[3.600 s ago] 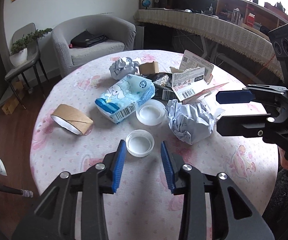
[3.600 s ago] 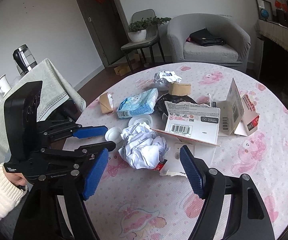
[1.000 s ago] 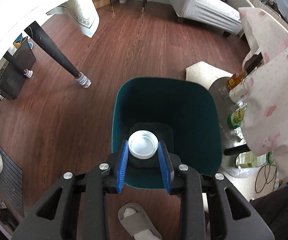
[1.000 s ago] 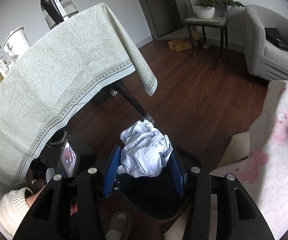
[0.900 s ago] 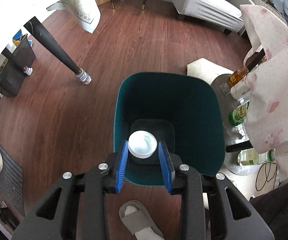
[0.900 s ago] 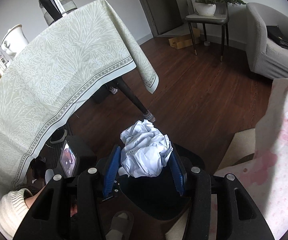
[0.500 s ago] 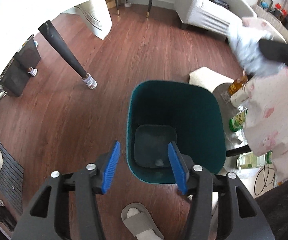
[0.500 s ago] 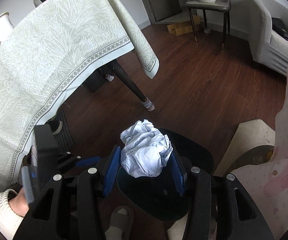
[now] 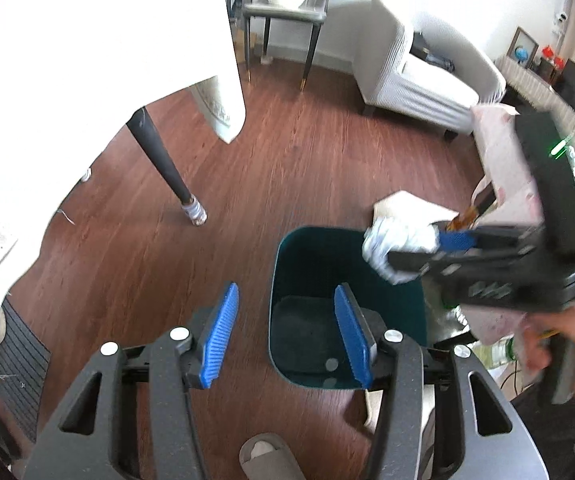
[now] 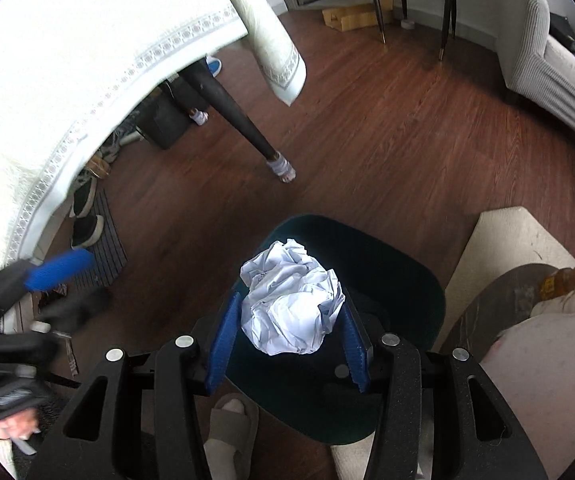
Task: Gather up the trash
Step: 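Open the right tool over the green bin to drop the crumpled paper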
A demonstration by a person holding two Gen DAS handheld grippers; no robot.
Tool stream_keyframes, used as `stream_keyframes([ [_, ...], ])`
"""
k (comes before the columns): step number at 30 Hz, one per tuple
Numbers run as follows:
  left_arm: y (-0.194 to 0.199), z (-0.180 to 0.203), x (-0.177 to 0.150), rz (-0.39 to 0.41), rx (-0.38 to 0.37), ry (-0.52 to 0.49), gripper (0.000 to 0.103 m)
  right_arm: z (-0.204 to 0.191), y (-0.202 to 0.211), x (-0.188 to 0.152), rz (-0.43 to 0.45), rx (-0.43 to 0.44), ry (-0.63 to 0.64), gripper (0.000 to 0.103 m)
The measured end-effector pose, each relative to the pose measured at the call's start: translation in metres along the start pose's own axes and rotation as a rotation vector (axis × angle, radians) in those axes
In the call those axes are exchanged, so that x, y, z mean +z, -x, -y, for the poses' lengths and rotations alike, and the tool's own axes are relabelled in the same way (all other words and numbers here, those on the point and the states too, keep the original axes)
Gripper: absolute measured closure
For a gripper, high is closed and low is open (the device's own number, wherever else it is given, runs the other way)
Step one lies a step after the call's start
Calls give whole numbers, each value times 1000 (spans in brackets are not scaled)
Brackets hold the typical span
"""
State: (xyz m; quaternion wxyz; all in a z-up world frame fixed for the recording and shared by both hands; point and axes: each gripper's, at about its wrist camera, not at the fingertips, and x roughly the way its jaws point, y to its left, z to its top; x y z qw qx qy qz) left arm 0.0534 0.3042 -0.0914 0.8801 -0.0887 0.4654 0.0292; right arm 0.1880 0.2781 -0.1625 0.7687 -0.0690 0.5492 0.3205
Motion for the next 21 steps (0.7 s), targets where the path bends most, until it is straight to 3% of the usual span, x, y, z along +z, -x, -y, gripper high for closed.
stream_keyframes([
  [11,36,19,25,113,-53,-1,68,11,-34,-17,-115,-76,21,54],
  [21,61,36,35,176,-104,-8,70,18,-35,-28,-141,-114,58,38],
])
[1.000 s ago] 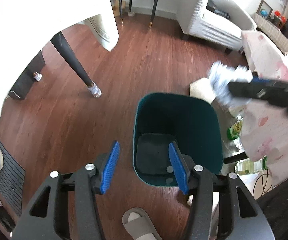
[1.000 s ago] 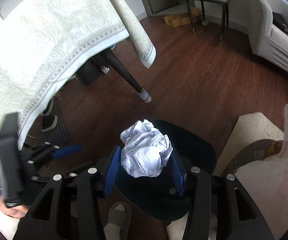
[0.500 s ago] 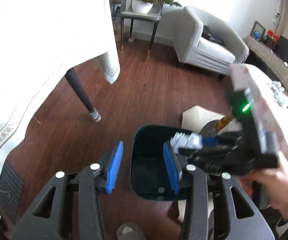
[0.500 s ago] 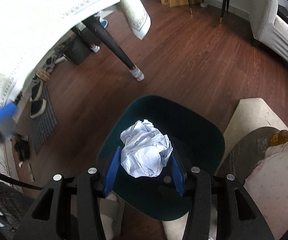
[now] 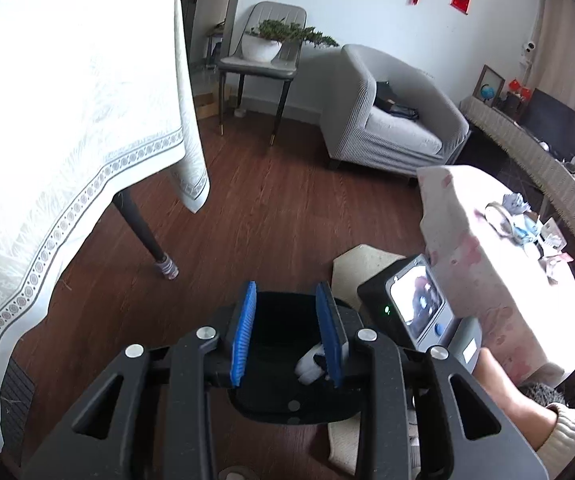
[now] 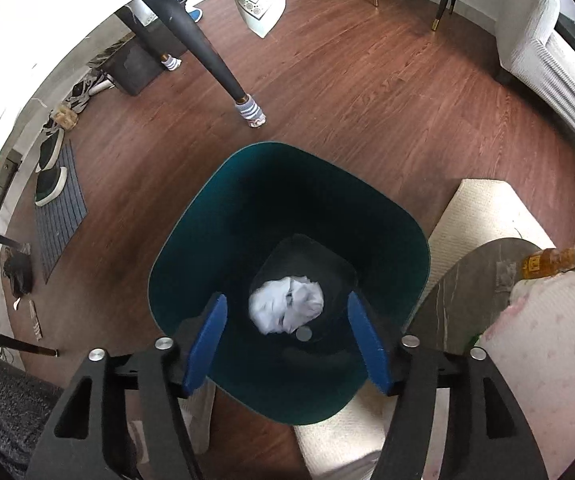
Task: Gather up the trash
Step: 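Open the right tool over the green bin to drop the crumpled paper, then move both open tools back toward the table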
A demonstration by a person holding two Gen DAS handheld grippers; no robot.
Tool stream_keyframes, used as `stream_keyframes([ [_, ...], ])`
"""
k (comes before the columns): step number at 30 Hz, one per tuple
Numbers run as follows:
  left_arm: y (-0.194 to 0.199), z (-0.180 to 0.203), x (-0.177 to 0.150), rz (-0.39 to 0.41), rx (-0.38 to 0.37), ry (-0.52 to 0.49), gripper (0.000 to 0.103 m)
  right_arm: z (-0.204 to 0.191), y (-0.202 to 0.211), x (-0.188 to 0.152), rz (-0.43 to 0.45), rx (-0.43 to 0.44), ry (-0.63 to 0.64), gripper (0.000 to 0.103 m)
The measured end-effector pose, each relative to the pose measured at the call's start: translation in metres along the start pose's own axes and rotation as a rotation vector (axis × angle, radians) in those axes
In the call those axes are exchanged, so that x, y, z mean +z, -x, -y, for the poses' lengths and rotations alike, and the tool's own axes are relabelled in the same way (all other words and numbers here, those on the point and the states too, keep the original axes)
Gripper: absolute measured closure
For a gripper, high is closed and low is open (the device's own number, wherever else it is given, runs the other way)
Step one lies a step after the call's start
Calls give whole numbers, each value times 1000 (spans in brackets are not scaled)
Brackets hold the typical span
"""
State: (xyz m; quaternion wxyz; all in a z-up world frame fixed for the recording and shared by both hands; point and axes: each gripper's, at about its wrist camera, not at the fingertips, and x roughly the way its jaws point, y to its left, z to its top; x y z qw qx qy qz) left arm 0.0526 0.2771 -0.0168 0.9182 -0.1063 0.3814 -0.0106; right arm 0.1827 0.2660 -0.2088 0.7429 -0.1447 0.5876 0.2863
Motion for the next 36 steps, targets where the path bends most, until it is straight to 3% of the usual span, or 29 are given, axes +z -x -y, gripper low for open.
stream_keyframes([
  [11,16,35,20,67,-22,-33,71,10,52,-8,126,65,-1,38],
  [19,24,56,33,118,-54,-34,71,6,123,-16,294,97,42,44],
  [28,21,84,45,144,-52,-79,71,40,193,-35,453,45,10,47],
  [36,9,122,49,137,-103,-109,66,82,232,-64,529,-38,-67,47],
])
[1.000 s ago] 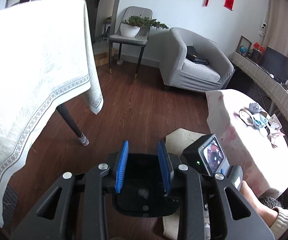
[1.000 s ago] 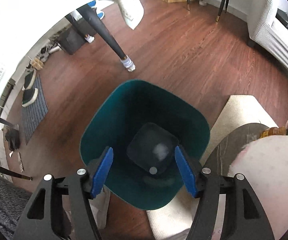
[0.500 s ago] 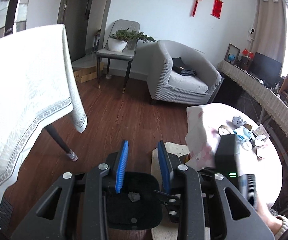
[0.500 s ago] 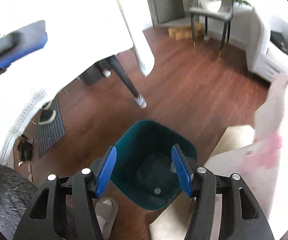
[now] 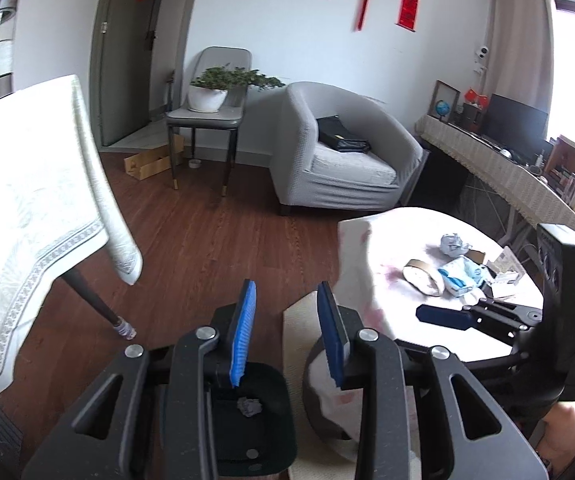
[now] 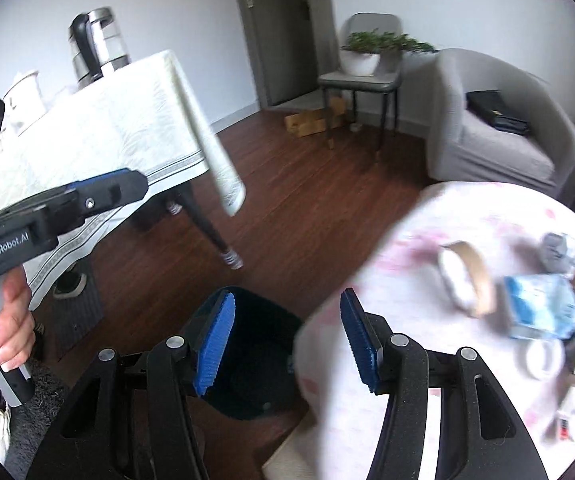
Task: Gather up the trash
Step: 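Move both open tools back toward the table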
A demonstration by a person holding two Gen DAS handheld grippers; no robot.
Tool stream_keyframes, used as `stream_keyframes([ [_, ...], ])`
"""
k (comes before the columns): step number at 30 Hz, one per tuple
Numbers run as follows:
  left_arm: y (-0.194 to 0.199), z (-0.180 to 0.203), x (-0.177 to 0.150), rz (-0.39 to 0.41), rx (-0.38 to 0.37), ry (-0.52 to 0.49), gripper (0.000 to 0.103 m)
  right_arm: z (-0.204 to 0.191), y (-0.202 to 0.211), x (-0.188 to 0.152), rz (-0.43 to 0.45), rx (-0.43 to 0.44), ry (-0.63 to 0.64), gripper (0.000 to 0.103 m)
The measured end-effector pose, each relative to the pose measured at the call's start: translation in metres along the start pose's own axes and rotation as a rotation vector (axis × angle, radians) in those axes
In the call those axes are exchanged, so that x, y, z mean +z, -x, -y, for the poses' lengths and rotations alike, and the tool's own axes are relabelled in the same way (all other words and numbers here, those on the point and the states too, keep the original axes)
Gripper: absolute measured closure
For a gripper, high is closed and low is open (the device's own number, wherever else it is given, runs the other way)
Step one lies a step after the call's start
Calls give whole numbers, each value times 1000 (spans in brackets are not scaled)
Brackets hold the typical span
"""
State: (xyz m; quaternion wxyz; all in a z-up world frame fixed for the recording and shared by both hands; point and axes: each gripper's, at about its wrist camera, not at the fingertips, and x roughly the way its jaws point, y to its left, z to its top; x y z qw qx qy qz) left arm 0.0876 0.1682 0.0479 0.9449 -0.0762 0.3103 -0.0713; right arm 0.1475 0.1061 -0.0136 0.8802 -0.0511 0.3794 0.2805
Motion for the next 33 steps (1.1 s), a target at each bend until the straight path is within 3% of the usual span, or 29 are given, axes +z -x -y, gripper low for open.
stream_keyframes([
  [13,-43,68,2,-48,-88,-46,53,85,55,-35,55,-181,-99,47],
  [18,-62,97,-2,-75,-114,-72,51,114,76,-48,92,-237,-150,34],
  [33,-123,167,-11,-148,-191,-110,48,177,117,-87,104,-314,-218,27],
])
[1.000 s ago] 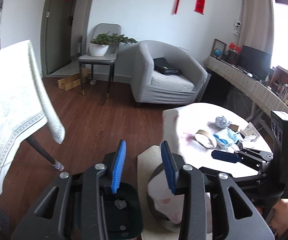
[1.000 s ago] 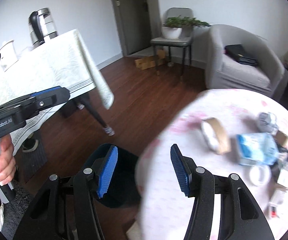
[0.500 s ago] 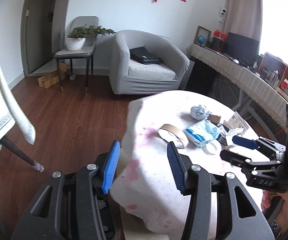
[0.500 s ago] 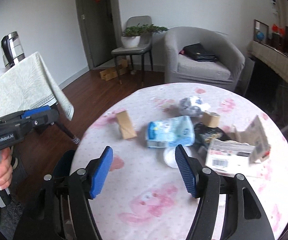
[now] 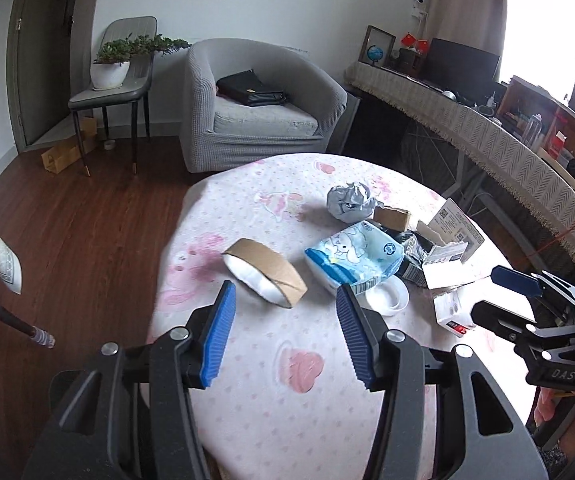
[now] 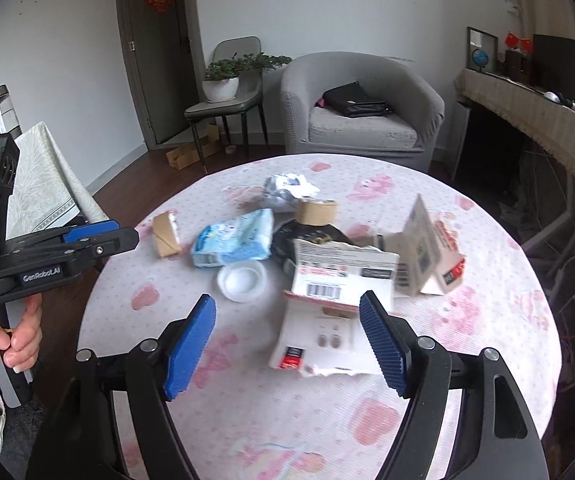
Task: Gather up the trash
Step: 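Move both open tools back toward the table, then grasp the brown tape roll rim with the left tool while the right grasps white barcode packaging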
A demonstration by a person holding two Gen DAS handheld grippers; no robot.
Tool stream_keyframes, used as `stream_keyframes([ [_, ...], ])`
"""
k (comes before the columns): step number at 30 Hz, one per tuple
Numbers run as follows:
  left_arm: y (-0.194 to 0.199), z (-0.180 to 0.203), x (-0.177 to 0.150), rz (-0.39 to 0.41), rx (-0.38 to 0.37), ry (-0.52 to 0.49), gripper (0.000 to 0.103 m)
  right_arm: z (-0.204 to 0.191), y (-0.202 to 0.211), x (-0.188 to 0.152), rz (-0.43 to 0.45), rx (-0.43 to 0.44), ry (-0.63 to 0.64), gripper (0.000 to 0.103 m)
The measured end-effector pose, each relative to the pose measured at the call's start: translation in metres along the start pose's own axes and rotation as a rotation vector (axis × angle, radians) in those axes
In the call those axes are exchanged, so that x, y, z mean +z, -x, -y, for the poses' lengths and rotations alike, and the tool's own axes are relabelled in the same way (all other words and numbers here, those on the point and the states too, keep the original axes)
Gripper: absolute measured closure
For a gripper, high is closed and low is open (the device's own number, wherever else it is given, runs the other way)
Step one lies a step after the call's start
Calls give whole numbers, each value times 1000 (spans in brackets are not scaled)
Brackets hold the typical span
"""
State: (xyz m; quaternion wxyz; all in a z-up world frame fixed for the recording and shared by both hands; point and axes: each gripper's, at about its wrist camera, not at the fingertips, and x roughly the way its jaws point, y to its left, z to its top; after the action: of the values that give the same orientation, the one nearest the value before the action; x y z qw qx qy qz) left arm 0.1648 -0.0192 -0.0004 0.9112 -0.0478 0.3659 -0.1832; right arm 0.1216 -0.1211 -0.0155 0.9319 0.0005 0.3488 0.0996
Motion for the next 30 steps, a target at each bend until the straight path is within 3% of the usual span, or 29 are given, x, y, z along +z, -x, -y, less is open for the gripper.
stream_keyframes([
  [5,-25,2,4,-20,8,42,50,24,8,-7,17,-13,-25,26],
  [15,-46,10,8,-43,87,46,54,51,8,-17,5,-20,-54,13],
  [27,-56,8,8,-78,89,51,77,51,-10,-13,-19,12,-141,8],
  [28,-56,9,7,-79,85,49,87,51,-11,-12,-23,14,-152,8],
  [30,-56,10,6,-83,78,41,93,49,-14,-10,-24,22,-170,8],
])
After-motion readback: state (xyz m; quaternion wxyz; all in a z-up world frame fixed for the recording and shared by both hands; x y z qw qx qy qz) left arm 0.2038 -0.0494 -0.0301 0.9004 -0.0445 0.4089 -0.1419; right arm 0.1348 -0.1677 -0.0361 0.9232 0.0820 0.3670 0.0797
